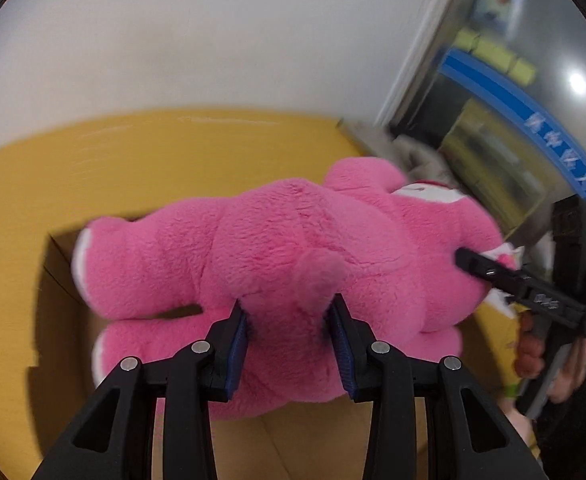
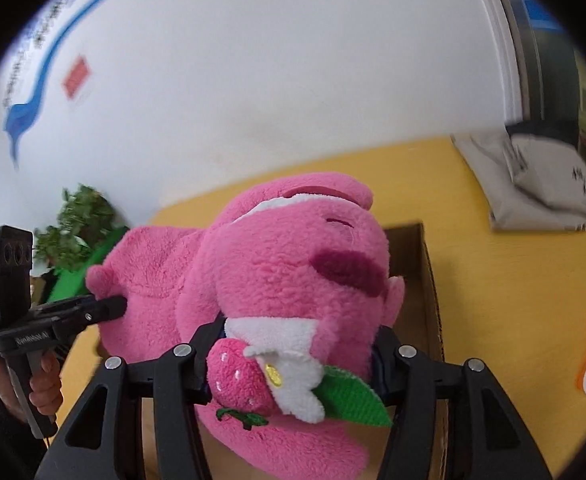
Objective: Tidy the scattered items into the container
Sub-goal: 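Carry the pink bear over the cardboard box and open both grippers, then raise both open grippers away from the box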
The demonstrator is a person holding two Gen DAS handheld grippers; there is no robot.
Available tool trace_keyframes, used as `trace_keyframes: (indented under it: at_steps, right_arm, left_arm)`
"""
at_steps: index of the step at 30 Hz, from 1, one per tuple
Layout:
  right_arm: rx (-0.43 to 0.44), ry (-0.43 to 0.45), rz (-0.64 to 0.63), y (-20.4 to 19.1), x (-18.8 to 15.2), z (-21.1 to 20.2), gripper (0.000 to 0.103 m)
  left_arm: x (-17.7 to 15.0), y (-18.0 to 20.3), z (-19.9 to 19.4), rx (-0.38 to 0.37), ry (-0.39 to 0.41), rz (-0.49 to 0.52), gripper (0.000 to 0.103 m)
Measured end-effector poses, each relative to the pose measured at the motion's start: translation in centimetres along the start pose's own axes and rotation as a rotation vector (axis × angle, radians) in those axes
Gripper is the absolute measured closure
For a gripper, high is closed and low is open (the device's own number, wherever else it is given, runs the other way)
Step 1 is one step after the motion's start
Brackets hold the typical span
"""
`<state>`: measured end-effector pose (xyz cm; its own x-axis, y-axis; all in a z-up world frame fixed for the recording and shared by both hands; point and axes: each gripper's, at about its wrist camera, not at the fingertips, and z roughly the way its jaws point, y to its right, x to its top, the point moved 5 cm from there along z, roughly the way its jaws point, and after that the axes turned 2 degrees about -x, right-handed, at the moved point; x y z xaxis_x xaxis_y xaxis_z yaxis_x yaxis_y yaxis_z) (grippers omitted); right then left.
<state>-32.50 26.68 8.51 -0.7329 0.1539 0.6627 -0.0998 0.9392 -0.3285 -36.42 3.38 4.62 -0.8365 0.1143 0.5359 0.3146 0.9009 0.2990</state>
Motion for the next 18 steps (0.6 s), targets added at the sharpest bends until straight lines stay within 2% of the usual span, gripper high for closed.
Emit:
trace_keyframes:
  at_steps: [1,3,6,8,9,10,14,15,17,18]
  right_arm:
    - [-0.020,-0.046,0.016,0.6,-0.5,1.6,0.047]
    - [-0.094,-0.125,0.038,1.9,-2.1,4.3,0.045]
    - [-0.068,-0.110,0.069,2.8,-1.9,4.1,0.039]
    - [-0.066,-0.115,0.085,3.2,-1.6,4.2,0.026]
    - [-0.068,-0.118,0.092,3.5,-1.6,4.3,0.023]
    - [-0.062,-0.117,0.101,3.6,-1.5,4.1,0.022]
    - [-0.077,-0.077,0.075,2.8,-1.7,0.6,0.021]
    - [-0.082,-0.053,0.052,2.3,-1.8,-1.0,0.021]
    - [-0.125,-0.002,0.000,1.4,-2.3,-4.8,0.018]
    - [-0.157,0.019,-0.018,1.1,-2.8,-6.5,0.018]
  left_arm:
    - [-0.5,-0.4,1.7,-0.009,-0.030,-0.012,0.063]
    - [-0.7,-0.4,2.3,-0.021,0.000,-0.015,0.062]
    - [-0.4,-0.1,1.6,0.019,0.002,0.010,0.057]
    - [-0.5,-0.1,1.4,0.032,-0.007,0.013,0.055]
    - [-0.7,-0.1,1.0,0.039,-0.003,0.012,0.052]
    - [-0.7,0.3,0.4,0.048,0.004,0.013,0.047]
    - [-2.2,1.7,-4.7,0.114,0.060,0.071,0.046]
    - [-2.8,2.5,-6.7,0.118,0.096,0.089,0.042]
    - [-5.0,4.5,-11.8,0.128,0.199,0.120,0.020]
    - [-5.9,5.2,-13.9,0.141,0.244,0.130,0.005]
